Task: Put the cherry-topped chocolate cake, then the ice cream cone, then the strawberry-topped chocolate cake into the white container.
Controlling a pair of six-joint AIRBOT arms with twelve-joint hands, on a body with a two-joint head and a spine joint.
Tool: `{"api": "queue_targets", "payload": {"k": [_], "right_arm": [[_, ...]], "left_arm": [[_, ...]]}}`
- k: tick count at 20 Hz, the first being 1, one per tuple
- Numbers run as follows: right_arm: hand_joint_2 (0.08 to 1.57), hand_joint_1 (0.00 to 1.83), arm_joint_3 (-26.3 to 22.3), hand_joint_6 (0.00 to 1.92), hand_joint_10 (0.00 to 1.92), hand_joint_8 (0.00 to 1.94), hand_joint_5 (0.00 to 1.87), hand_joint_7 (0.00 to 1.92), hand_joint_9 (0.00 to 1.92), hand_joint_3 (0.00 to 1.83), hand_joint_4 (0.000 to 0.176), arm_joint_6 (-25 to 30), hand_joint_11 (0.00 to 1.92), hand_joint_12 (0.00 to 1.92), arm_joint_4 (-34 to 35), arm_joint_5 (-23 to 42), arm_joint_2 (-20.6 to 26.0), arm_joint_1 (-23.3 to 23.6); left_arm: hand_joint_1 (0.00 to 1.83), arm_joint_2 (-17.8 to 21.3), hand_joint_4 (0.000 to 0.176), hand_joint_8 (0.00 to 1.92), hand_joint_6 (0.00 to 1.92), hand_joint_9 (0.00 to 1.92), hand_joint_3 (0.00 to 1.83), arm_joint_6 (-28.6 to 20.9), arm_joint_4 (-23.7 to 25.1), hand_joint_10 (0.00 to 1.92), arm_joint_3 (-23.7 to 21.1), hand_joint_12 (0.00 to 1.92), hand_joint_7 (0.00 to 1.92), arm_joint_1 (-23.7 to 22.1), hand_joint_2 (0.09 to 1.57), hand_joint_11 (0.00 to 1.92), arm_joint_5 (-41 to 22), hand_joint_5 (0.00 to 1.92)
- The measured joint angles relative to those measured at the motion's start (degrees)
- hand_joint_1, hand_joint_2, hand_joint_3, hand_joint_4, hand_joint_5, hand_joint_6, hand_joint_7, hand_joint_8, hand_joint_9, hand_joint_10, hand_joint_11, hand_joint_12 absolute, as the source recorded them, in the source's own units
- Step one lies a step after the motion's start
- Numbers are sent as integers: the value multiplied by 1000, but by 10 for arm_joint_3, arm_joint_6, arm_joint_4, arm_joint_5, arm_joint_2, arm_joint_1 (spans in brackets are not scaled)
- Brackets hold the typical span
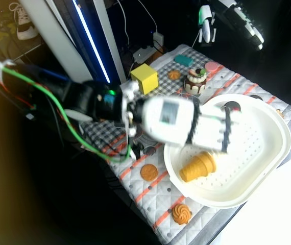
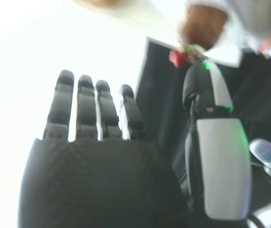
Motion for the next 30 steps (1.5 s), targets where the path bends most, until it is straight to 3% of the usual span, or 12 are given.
{"api": "queue_targets", "payload": {"k": [3,4,6,8,10,15,16,20,21,24,29,30], "right_arm": [[1159,507,-54,0,29,0,0,0,62,0,11,0,0,1177,-10,48,54,-38],[1172,527,-71,0,33,0,0,0,63,4,75,0,0,1068,-21,66,66,-52],[1202,587,-114,0,43,0,0,0,75,9,101,9,0,903,-52,116,92,-94],[1152,593,-143,0,37,0,0,0,64,0,44,40,0,689,-81,153,118,-142],[1158,602,-172,0,19,0,0,0,29,0,64,44,0,342,-83,188,153,-188],[1155,659,-209,0,0,0,0,0,0,7,19,58,0,9,-65,293,192,-285],[1165,649,-217,0,8,0,0,0,20,11,0,60,18,9,-62,307,194,-300],[1190,641,-221,0,6,0,0,0,49,0,0,62,1,440,-53,342,198,-311],[1188,622,-220,0,9,0,0,0,61,0,0,62,0,399,-45,345,199,-311],[1186,587,-221,0,4,0,0,0,56,0,0,64,0,177,-46,346,199,-318],[1167,615,-224,0,21,0,0,0,103,0,27,70,0,922,-47,353,197,-325],[1165,612,-224,0,29,0,0,0,116,0,25,70,0,892,-46,355,197,-325]], "left_arm": [[737,5,112,0,0,0,0,0,-7,0,-5,0,0,8,1209,0,-9,70],[726,5,115,0,0,0,0,-1,-5,0,-9,0,0,14,1195,0,-9,69],[728,12,122,0,2,0,0,-1,5,0,-16,0,0,27,1178,0,-9,71],[688,17,102,0,0,20,0,0,-5,4,-18,330,0,36,1170,3,-9,44],[674,26,122,0,0,20,0,0,-9,2,-19,602,0,43,1162,0,-6,17],[644,25,135,0,0,0,0,-1,27,0,-24,1,0,47,1142,0,42,0],[693,18,80,0,0,0,0,-8,26,0,-20,0,0,47,1122,0,61,0],[554,5,107,0,0,0,0,-38,45,0,5,0,0,31,1096,0,135,0],[627,-5,72,0,0,0,0,-41,50,0,12,0,0,22,1104,0,150,0],[696,-29,96,0,0,0,0,-41,70,0,26,0,0,5,1103,0,205,0],[892,-50,108,0,0,0,0,-43,83,0,52,0,0,-30,1080,0,258,0],[1050,-55,44,90,41,96,0,-42,87,502,55,1076,326,-35,1160,0,264,229]]}}
